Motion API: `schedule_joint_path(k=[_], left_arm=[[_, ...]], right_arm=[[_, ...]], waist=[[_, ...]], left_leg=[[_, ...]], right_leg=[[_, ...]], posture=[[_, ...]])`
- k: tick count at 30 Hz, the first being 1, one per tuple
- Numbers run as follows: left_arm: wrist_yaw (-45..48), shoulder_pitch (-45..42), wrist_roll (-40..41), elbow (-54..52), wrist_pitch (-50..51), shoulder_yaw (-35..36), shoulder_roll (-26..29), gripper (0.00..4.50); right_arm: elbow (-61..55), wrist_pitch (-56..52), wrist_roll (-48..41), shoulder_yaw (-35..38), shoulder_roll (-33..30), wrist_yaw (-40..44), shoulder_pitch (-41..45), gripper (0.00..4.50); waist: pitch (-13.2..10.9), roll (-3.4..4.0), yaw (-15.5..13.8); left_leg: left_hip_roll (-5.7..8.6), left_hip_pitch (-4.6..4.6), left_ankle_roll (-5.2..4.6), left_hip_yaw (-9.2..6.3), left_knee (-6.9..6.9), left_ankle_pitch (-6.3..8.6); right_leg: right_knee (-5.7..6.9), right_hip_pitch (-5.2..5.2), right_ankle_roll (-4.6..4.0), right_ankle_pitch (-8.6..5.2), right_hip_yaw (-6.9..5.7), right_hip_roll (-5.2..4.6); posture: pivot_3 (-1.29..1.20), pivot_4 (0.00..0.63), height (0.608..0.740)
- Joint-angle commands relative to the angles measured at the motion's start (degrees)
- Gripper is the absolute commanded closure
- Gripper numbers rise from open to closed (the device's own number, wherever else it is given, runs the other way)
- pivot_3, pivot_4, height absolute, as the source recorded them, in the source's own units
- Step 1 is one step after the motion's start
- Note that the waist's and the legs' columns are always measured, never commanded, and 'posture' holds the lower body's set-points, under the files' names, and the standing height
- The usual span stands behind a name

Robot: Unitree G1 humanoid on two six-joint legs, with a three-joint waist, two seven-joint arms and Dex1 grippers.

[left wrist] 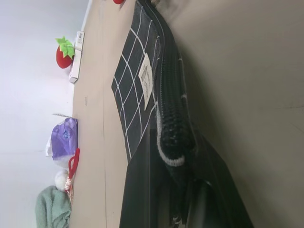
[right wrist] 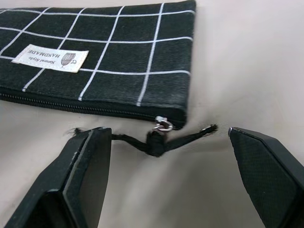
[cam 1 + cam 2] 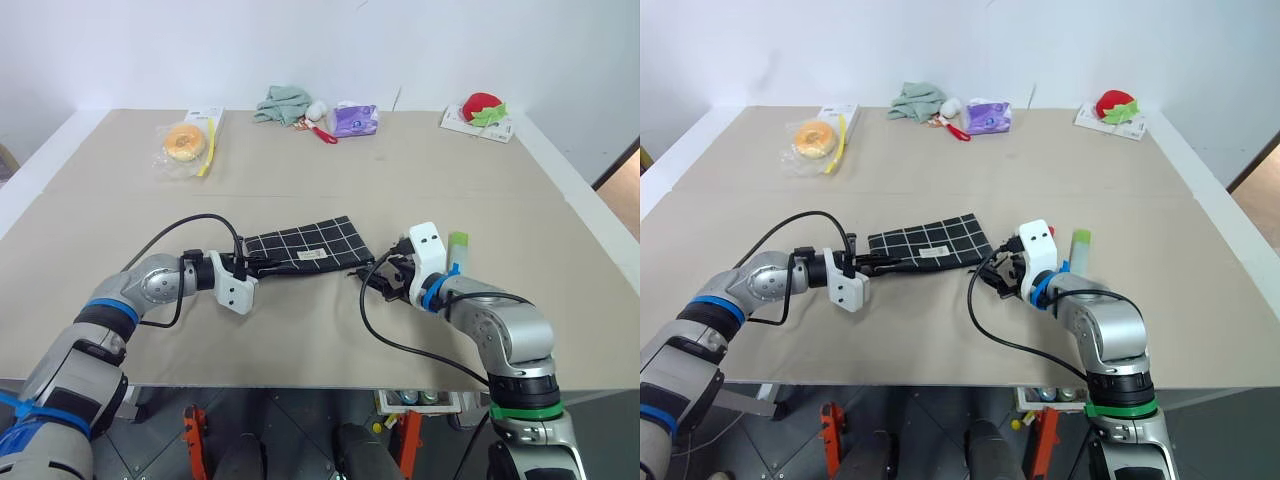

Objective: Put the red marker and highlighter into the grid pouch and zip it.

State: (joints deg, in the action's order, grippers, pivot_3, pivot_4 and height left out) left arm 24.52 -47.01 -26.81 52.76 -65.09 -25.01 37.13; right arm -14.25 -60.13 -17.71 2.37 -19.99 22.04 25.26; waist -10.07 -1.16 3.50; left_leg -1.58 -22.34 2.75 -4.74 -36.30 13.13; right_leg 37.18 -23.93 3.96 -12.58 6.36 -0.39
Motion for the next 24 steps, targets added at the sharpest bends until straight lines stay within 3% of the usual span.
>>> schedule_joint_path(k=[1,4,9,11,15,24], left_arm=[[1.9,1.6,0.3,-0.9,0.5,-0.6,-0.6,4.5],[2.3,1.8,0.4,-1.4,0.9,-0.3,-0.7,4.5],[3.0,2.2,0.8,-2.2,1.5,0.3,-0.8,4.5],[3.2,2.3,0.8,-2.4,1.7,0.4,-1.0,4.5],[3.1,2.4,1.3,-2.7,2.4,0.9,-1.4,4.5],[6.3,3.8,6.9,-5.2,5.8,3.1,-4.2,4.5]], right_arm=[[0.3,0.8,0.3,-0.5,0.9,-1.3,1.3,0.25],[1.1,1.0,1.2,-1.5,0.5,-2.0,1.3,1.15],[1.5,2.0,1.4,-1.6,0.4,-2.1,1.0,3.79],[1.6,2.1,1.3,-1.9,0.1,-2.0,0.9,4.44],[-0.4,1.2,-0.1,-3.3,-0.9,0.4,0.4,4.44],[-5.9,0.7,-6.2,-6.2,3.4,4.3,0.8,4.44]], waist=[[0.0,0.0,0.0],[0.0,0.0,0.0],[0.0,0.0,0.1],[0.0,0.0,0.1],[0.0,0.0,0.1],[0.0,0.0,0.1]], left_leg=[[0.0,0.0,0.0,0.0,0.0,0.0],[0.0,0.0,0.0,0.0,0.0,0.0],[0.0,0.01,0.0,-0.01,0.0,0.0],[0.0,0.01,-0.01,0.0,0.0,0.0],[0.0,0.0,-0.01,-0.01,0.0,0.0],[0.0,-0.01,-0.02,-0.03,0.0,0.01]], right_leg=[[0.0,0.0,0.0,0.0,0.0,0.0],[0.0,-0.01,-0.01,0.0,0.0,0.0],[0.0,-0.01,-0.01,0.0,0.0,0.01],[0.0,0.0,0.0,0.0,0.0,0.01],[-0.01,0.0,0.0,0.0,0.0,0.0],[0.0,0.0,0.0,-0.01,-0.01,0.0]], posture=[[0.0,0.15,0.739],[0.0,0.15,0.739],[0.0,0.15,0.739],[0.0,0.15,0.739],[0.0,0.15,0.739],[0.0,0.15,0.739]])
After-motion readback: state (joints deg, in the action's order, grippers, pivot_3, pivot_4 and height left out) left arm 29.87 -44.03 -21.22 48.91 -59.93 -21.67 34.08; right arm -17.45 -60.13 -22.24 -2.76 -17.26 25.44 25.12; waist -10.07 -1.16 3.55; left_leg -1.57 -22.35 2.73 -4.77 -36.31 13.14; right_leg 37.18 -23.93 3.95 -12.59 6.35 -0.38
